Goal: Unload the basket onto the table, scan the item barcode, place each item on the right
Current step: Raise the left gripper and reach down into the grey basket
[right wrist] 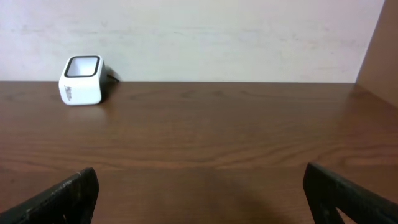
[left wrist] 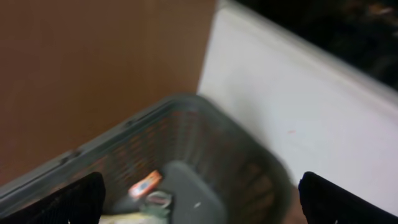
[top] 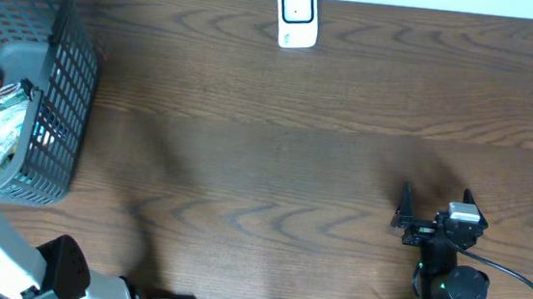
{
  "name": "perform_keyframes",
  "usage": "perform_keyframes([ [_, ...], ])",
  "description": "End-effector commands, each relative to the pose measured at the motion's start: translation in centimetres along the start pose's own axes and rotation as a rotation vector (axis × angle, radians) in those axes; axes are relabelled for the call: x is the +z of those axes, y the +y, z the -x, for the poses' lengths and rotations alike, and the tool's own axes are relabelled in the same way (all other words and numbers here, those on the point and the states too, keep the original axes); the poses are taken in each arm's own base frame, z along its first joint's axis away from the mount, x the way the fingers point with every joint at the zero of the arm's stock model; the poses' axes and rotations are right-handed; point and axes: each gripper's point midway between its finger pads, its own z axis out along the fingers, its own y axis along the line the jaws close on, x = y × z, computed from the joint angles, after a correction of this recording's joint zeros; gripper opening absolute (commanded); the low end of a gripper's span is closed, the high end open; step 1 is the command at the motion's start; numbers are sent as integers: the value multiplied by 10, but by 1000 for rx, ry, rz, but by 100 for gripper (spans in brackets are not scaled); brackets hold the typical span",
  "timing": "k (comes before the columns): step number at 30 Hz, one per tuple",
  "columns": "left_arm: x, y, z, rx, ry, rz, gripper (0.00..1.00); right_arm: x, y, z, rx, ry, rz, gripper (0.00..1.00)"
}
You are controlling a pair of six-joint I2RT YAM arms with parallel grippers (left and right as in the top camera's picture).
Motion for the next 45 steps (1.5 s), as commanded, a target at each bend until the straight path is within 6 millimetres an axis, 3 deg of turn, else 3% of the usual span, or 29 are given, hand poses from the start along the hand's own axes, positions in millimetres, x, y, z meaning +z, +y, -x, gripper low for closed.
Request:
perform_keyframes([
  [1, 25, 28, -18, 8, 65, 94, 98, 0, -1, 0, -7, -1, -4, 99],
  [10, 74, 44, -73, 21, 242, 148, 97, 0, -1, 0, -7, -1, -4, 99],
  [18, 94, 42, -113, -35, 386, 133, 97, 0, -1, 0, -7, -1, -4, 99],
  [22, 111, 51, -137, -120, 464, 186, 98, 0, -1, -1, -7, -1, -4, 99],
  [28, 136, 61, -178, -110, 600, 237, 98, 0, -1, -1, -7, -1, -4, 99],
  [33, 143, 74, -213, -173, 714, 343, 97, 0, -1, -1, -7, -1, -4, 99],
  [39, 149, 105, -243, 175, 868, 389, 98, 0, -1, 0, -7, -1, -4, 99],
  [41, 144, 116, -261, 345, 991, 367, 98, 0, -1, 0, -7, -1, -4, 99],
  [45, 138, 123, -286, 444, 1136, 327, 98, 0, -1, 0, -7, -1, -4, 99],
])
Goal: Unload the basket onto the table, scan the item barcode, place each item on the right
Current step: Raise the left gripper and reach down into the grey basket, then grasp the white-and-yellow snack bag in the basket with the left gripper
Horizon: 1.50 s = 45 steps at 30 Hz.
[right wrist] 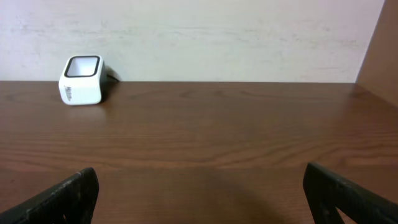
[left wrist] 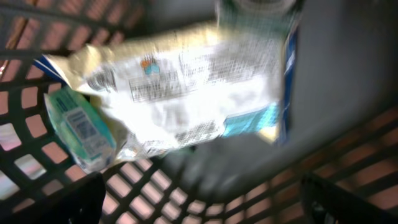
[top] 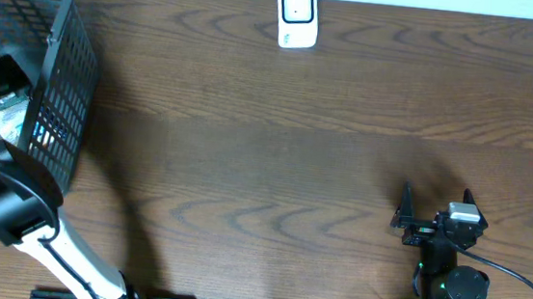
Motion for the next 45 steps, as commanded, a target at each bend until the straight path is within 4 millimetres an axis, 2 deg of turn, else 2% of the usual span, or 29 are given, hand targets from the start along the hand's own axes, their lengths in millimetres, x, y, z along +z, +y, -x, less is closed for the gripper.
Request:
perform_keyframes([
  [1, 25, 6, -6, 172, 88, 54, 98, 0, -1, 0, -7, -1, -3, 99],
  [4, 36, 2, -8, 237, 119, 54, 98, 0, -1, 0, -7, -1, -3, 99],
  [8, 46, -1, -1, 278, 111, 52, 99, 0, -1, 0, -7, -1, -3, 99],
  [13, 64, 4, -1, 323, 159, 102, 98, 0, -1, 0, -7, -1, -3, 99],
  [18, 92, 1, -7, 351, 239, 119, 98, 0, -1, 0, -7, -1, -3, 99],
  [20, 102, 3, -9, 364, 270, 144, 95, 0, -1, 0, -7, -1, -3, 99],
  [26, 120, 0, -16, 381, 328, 142, 95, 0, -1, 0, -7, -1, -3, 99],
  [29, 124, -1, -15, 381, 327, 143, 78, 0, -1, -1, -7, -1, -3, 99],
  [30, 124, -2, -13, 378, 318, 143, 67, 0, -1, 0, -7, -1, -3, 99],
  [33, 126, -4, -6, 370, 288, 143, 20, 0, -1, 0, -7, -1, -3, 99],
  [34, 127, -4, -5, 370, 284, 143, 10, 0, -1, 0, -7, -1, -3, 99],
  [35, 127, -5, -5, 370, 281, 143, 8, 0, -1, 0, -7, -1, -3, 99],
  [41, 118, -9, 2, 306, 244, 146, 7, 0, -1, 0, -7, -1, -3, 99],
  [45, 87, -25, 24, 165, 120, 106, 7, 0, -1, -1, -7, -1, -3, 99],
])
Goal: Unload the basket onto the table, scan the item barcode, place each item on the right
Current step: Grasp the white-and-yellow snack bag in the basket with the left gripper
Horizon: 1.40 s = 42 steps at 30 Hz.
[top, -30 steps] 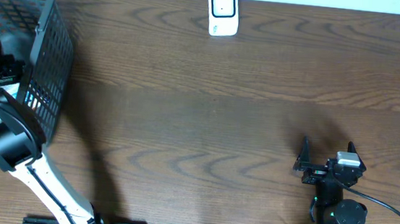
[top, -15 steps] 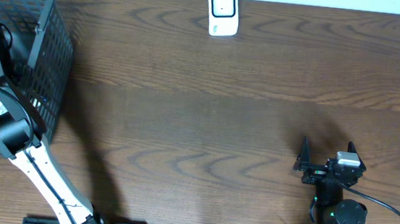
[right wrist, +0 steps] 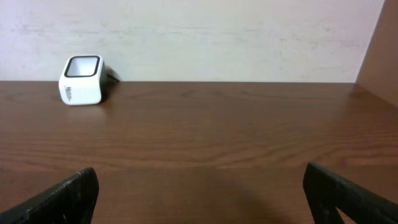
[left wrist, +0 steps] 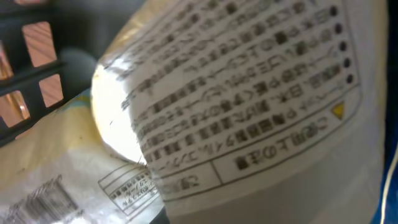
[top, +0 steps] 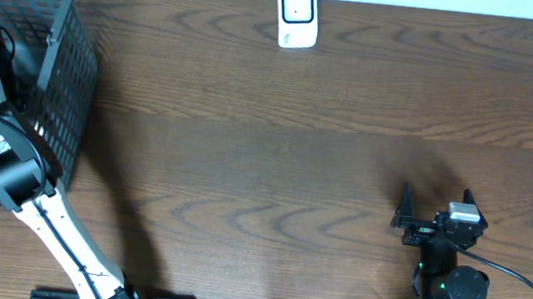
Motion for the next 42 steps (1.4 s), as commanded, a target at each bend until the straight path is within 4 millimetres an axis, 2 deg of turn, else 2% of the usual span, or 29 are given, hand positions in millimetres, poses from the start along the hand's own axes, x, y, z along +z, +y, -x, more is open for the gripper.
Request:
perform_keyframes([
  [1, -37, -11, 22, -186, -130, -68, 7, 0, -1, 0, -7, -1, -4, 99],
  [4, -83, -6, 28, -328, -252, -88, 7, 0, -1, 0, -7, -1, -4, 99],
  [7, -137, 2, 30, -407, -417, -115, 7, 0, -1, 0, -7, -1, -4, 99],
  [12, -235, 21, 11, -577, -711, -204, 7, 0, -1, 0, -7, -1, -4, 99],
  [16, -318, 45, -23, -733, -963, -335, 7, 0, -1, 0, -7, -1, -4, 99],
  [20, -392, 61, -62, -792, -1193, -513, 7, 0, -1, 0, -7, -1, -4, 99],
  [24, -459, 61, -113, -797, -1363, -781, 7, 0, -1, 0, -7, -1, -4, 99],
  [26, -480, 50, -133, -760, -1387, -915, 7, 0, -1, 0, -7, -1, -4, 99],
  [28, -496, 29, -150, -681, -1372, -1044, 7, 0, -1, 0, -7, -1, -4, 99],
  [32, -512, -21, -167, -513, -1293, -1198, 7, 0, -1, 0, -7, -1, -4, 99],
  [37, -506, -108, -177, -309, -1125, -1259, 7, 0, -1, -1, -7, -1, -4, 99],
  [42, -477, -197, -180, -155, -930, -1206, 7, 0, -1, 0, -7, -1, -4, 99],
])
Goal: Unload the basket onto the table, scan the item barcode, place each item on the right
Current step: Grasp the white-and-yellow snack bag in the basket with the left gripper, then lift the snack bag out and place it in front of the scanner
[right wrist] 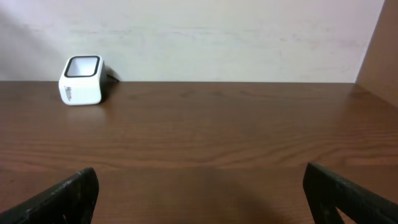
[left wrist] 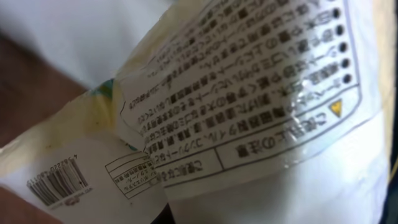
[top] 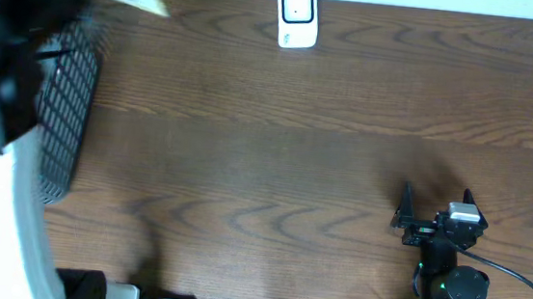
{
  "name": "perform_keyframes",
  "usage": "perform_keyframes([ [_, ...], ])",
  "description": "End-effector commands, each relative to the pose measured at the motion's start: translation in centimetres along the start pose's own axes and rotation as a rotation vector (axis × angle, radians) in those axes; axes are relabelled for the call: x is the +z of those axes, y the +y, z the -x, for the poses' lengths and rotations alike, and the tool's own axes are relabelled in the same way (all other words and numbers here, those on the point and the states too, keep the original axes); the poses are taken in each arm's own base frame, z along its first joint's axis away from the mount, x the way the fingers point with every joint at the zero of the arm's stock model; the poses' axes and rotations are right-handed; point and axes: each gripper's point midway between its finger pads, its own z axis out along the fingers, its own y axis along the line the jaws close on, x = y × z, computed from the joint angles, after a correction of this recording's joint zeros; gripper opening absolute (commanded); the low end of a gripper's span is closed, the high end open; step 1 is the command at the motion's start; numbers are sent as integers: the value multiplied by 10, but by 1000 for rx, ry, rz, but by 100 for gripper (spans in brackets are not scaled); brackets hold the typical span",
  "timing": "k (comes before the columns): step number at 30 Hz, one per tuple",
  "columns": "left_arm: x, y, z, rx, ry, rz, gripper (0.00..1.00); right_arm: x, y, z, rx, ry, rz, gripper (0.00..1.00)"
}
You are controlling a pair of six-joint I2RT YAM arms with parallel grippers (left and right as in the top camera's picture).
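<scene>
A white and yellow snack packet (left wrist: pixel 249 112) with printed text and a barcode (left wrist: pixel 53 183) fills the left wrist view, pressed close to the camera; my left gripper is shut on it, its fingers hidden behind the packet. Overhead, the left arm (top: pixel 3 59) is a dark blur high above the table's left side, with a corner of the packet sticking out. The white barcode scanner (top: pixel 297 15) stands at the table's far edge, also in the right wrist view (right wrist: pixel 82 81). My right gripper (top: pixel 434 198) rests open at the front right, nothing between its fingers.
A dark mesh basket (top: pixel 64 117) stands at the left edge, mostly covered by the raised left arm. A white wall (right wrist: pixel 199 37) runs behind the wooden table (top: pixel 275 160). The right arm's base and cable (top: pixel 488 275) lie at the front right.
The left arm has risen out of the basket with the packet in its grip; table and wall now show behind the packet instead of basket mesh. The right arm has not moved.
My left gripper was open above the basket, looking at its rim. Then it was down over the packet lying among items inside. Then the packet filled its view within the basket. Now the packet is held up above the table's left side.
</scene>
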Motion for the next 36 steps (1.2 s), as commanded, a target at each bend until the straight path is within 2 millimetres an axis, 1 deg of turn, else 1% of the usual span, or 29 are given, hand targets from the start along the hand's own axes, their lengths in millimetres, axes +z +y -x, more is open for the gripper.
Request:
perform_keyframes([
  [1, 41, -3, -55, 16, 167, 43, 7, 0, -1, 0, -7, -1, -4, 99],
  [2, 50, -1, -69, 24, 205, 65, 7, 0, -1, 0, -7, -1, -4, 99],
  [3, 62, 0, -88, 35, 260, 86, 7, 0, -1, -1, -7, -1, -4, 99],
  [8, 109, 3, -167, 87, 473, 155, 7, 0, -1, 0, -7, -1, -4, 99],
  [11, 133, 7, -213, 121, 577, 192, 7, 0, -1, 0, -7, -1, -4, 99],
  [12, 144, 9, -238, 142, 627, 209, 7, 0, -1, 0, -7, -1, -4, 99],
  [16, 164, 15, -296, 193, 737, 250, 7, 0, -1, 0, -7, -1, -4, 99],
  [19, 175, 23, -332, 203, 797, 290, 7, 0, -1, 0, -7, -1, -4, 99],
  [21, 181, 29, -349, 164, 816, 335, 7, 0, -1, -1, -7, -1, -4, 99],
  [23, 187, 36, -358, 100, 819, 384, 7, 0, -1, 0, -7, -1, -4, 99],
  [24, 189, 39, -361, 60, 815, 410, 8, 0, -1, 0, -7, -1, -4, 99],
  [25, 192, 43, -365, -17, 804, 456, 8, 0, -1, 0, -7, -1, -4, 99],
  [27, 197, 40, -365, -81, 779, 463, 9, 0, -1, 0, -7, -1, -4, 99],
  [29, 201, 31, -364, -99, 773, 421, 41, 0, -1, 0, -7, -1, -4, 99],
  [30, 203, 27, -363, -103, 772, 405, 59, 0, -1, 0, -7, -1, -4, 99],
  [32, 207, 22, -362, -114, 771, 376, 88, 0, -1, 0, -7, -1, -4, 99],
  [33, 208, 22, -361, -117, 769, 372, 90, 0, -1, 0, -7, -1, -4, 99],
  [36, 211, 24, -354, -127, 758, 371, 91, 0, -1, 0, -7, -1, -4, 99],
])
